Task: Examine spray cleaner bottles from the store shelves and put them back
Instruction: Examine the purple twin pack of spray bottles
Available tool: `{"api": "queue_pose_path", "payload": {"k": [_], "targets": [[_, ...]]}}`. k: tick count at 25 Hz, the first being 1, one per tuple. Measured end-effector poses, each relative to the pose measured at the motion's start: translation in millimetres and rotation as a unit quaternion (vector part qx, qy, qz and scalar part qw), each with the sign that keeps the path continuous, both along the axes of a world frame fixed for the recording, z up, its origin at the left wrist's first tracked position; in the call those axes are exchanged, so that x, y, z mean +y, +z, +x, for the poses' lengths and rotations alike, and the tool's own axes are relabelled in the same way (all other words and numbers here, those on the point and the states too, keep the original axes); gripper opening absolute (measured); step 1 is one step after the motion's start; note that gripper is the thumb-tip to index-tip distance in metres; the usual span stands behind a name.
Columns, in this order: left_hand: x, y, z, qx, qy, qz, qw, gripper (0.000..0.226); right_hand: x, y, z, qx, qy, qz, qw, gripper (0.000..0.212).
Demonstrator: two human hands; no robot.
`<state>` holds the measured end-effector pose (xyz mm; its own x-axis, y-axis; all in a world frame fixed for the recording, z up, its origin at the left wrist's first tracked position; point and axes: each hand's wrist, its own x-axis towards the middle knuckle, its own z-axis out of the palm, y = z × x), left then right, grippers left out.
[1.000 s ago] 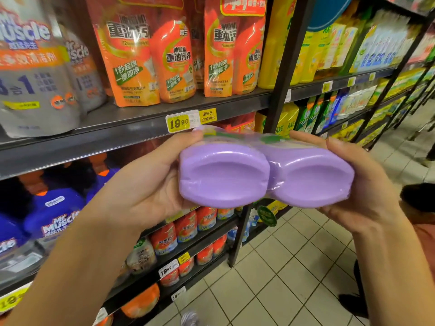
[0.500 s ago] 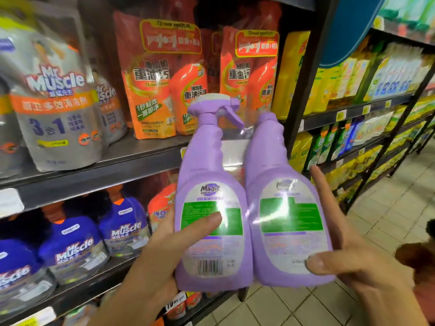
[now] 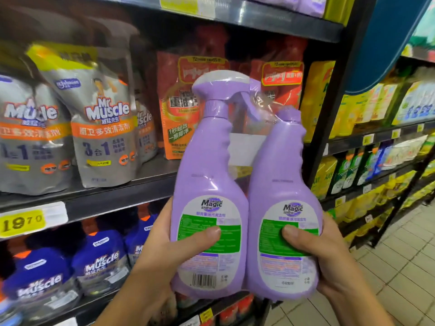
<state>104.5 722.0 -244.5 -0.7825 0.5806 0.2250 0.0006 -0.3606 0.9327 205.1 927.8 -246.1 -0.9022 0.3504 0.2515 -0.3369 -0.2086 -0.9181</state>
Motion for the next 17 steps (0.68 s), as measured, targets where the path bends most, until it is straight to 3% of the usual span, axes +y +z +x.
{"api": "queue_pose_path", "payload": {"k": [2,3,5,6,7,8,10,12,14,15,17], "targets": [[-2.2,8.8,-2.5,0.039,0.049,-0.046,0.997,0.073,-10.0,4.2,-2.2,0.022,-0.061,0.015,0.998,0.068],[-2.1,11.9,-1.5,0.082,0.12,-0.094,0.985,0.082,-16.1,7.2,-3.4,0.033,-0.11,0.04,0.993,0.068],[0.3,18.7,9.0,0.217,0.264,-0.168,0.925,0.094,-30.3,13.9,-6.5,0.042,-0.228,0.123,0.965,0.069],[4.5,23.5,17.6,0.251,0.27,-0.166,0.915,0.097,-38.2,18.6,-8.8,0.05,-0.277,0.161,0.946,0.07],[8.8,31.4,26.9,0.23,0.231,-0.149,0.933,0.105,-46.3,24.2,-11.0,0.066,-0.305,0.191,0.93,0.069],[14.1,37.9,32.9,0.193,0.176,-0.143,0.955,0.119,-54.9,30.4,-13.4,0.091,-0.312,0.222,0.919,0.068],[26.5,46.8,37.2,0.177,0.119,-0.156,0.965,0.15,-73.2,42.0,-18.5,0.142,-0.284,0.271,0.909,0.064],[27.4,50.8,32.7,0.153,0.105,-0.071,0.98,0.151,-90.9,47.8,-19.0,0.169,-0.261,0.328,0.892,0.06],[18.5,53.1,25.5,0.1,0.086,0.075,0.988,0.109,-97.2,46.5,-17.5,0.199,-0.221,0.398,0.868,0.073],[11.8,54.4,24.2,0.056,0.047,0.131,0.989,0.097,-94.3,47.6,-15.2,0.201,-0.162,0.421,0.87,0.076],[2.7,52.0,20.4,-0.067,-0.082,0.248,0.963,0.096,-82.9,54.0,-13.2,0.179,0.018,0.404,0.897,0.075]]}}
